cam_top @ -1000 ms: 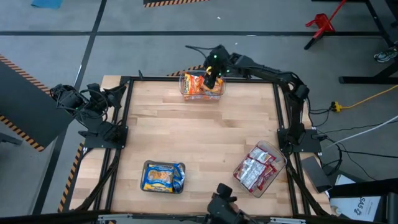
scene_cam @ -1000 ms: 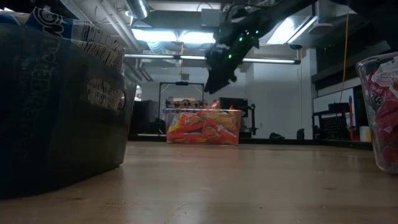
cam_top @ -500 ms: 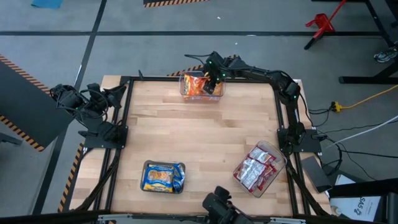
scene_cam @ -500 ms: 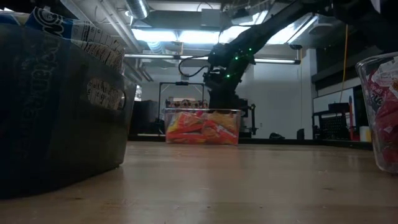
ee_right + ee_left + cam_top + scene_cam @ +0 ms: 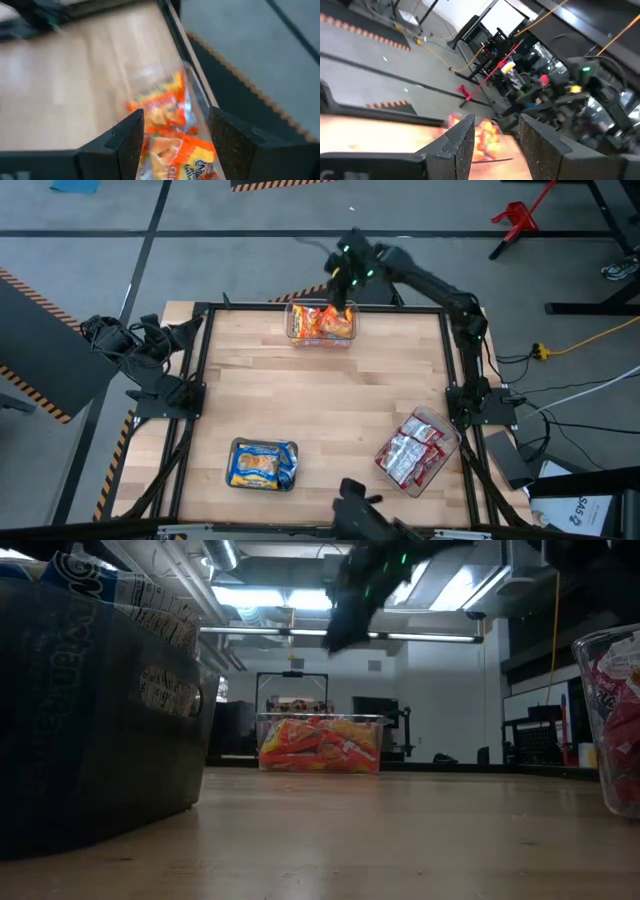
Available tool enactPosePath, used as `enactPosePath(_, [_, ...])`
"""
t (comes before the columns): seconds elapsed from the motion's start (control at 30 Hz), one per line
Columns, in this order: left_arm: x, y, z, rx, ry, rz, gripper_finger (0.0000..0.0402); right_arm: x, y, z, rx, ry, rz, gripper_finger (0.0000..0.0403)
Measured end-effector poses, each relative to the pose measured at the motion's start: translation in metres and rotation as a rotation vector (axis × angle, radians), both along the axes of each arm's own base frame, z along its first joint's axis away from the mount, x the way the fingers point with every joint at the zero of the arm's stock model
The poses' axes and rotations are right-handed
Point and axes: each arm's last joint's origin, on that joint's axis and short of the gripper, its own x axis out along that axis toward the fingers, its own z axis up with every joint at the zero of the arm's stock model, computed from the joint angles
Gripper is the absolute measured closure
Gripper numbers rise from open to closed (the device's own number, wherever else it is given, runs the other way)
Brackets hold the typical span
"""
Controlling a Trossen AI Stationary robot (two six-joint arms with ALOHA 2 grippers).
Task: Sort Maruchan noodles
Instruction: Return to Home Position
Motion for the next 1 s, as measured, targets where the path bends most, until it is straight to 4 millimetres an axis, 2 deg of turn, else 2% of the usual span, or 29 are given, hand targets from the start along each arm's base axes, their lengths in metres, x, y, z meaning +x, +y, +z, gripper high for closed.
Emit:
enactPosePath(0.13, [0.005,-0.004,0.007,-0.058,-0.080,-0.005,0.0255,-0.026,0.020,0.071,-0.089,-0.070,0.086,0.0196])
enactPosePath(0.2, [0.007,-0.005,0.011,-0.044,-0.074,-0.006,0.0255,-0.045,0.032,0.097,-0.186,-0.082,0.117,0.0196])
enactPosePath(0.37, [0.009,-0.006,0.020,0.081,0.010,0.055,0.0255,-0.101,0.064,0.138,-0.370,-0.030,-0.016,0.0196])
enactPosePath(0.43, [0.009,-0.006,0.020,0.130,0.068,0.063,0.0255,-0.125,0.075,0.158,-0.398,-0.090,-0.033,0.0196])
enactPosePath(0.53, [0.009,-0.006,0.021,0.122,0.059,0.072,0.0255,-0.167,0.086,0.182,-0.356,-0.224,-0.008,0.0196])
enactPosePath(0.67, [0.008,-0.005,0.018,0.168,0.121,0.072,0.0255,-0.223,0.097,0.197,-0.270,-0.311,-0.048,0.0196])
enactPosePath(0.8, [0.003,-0.002,0.012,0.201,0.182,0.045,0.0255,-0.275,0.122,0.208,-0.281,-0.335,-0.153,0.0196])
enactPosePath(0.9, [-0.005,0.004,0.005,0.186,0.189,0.015,0.0255,-0.294,0.139,0.203,-0.255,-0.416,-0.096,0.0196])
enactPosePath(1.0, [-0.014,0.010,-0.002,0.180,0.198,-0.017,0.0255,-0.305,0.150,0.182,-0.223,-0.476,-0.069,0.0196])
